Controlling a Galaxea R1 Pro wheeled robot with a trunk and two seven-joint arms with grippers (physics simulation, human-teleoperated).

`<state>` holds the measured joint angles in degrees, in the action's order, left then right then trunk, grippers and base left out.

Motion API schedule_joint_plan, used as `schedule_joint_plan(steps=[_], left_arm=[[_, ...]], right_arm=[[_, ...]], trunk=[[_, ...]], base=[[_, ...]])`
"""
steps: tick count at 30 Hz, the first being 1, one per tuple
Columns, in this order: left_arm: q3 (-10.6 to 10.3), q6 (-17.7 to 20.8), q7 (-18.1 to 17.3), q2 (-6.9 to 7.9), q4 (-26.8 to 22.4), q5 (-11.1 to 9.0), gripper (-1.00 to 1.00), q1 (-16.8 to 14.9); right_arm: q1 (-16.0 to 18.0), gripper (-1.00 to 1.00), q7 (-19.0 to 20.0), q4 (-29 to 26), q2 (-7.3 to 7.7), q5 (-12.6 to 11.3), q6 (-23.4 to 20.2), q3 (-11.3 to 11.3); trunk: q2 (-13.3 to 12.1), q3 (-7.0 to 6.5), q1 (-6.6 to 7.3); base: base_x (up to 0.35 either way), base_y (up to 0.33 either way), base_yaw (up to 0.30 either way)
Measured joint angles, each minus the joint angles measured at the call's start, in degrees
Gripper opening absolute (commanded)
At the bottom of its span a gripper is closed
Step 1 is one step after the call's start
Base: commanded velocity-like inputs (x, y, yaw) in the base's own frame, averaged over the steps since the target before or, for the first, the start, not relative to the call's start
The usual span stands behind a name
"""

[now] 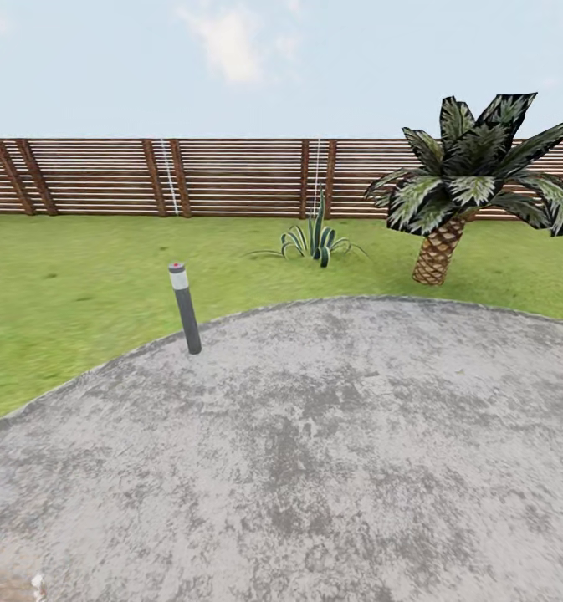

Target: Take the three Easter eggs out of the wicker basket on the lawn in the garden, then place them on the lawn next to a single tree (choose any tree) so that all three eggs are next to the same tree and none are left in the basket.

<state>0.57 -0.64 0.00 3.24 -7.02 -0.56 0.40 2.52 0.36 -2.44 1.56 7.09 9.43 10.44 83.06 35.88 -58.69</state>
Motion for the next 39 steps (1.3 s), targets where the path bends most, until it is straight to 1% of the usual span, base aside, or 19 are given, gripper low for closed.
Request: schedule_joint_plan(steps=[9,26,39], left_arm=[[0.00,0.00,0.05,0.01,0.00,0.00,1.00,0.00],[0.00,0.00,0.08,0.01,0.00,0.00,1.00,0.00],[0.03,0.00,0.07,0.01,0.00,0.00,1.00,0.00]], right_arm=[[0.00,1.00,0.07,0.26,0.08,0.34,0.04,0.29],[0.00,1.00,0.04,-0.13,-0.30,-0.14,0.09,-0.07],[0.00,1.00,0.04,-0.14,-0.26,-0.17,0.09,-0.09]], trunk=[[0.00,0.00,0.00],[0.00,0.00,0.00],[0.00,0.00,0.00]], base=[[0.329,0.000,0.000],[0.329,0.000,0.000],[0.329,0.000,0.000]])
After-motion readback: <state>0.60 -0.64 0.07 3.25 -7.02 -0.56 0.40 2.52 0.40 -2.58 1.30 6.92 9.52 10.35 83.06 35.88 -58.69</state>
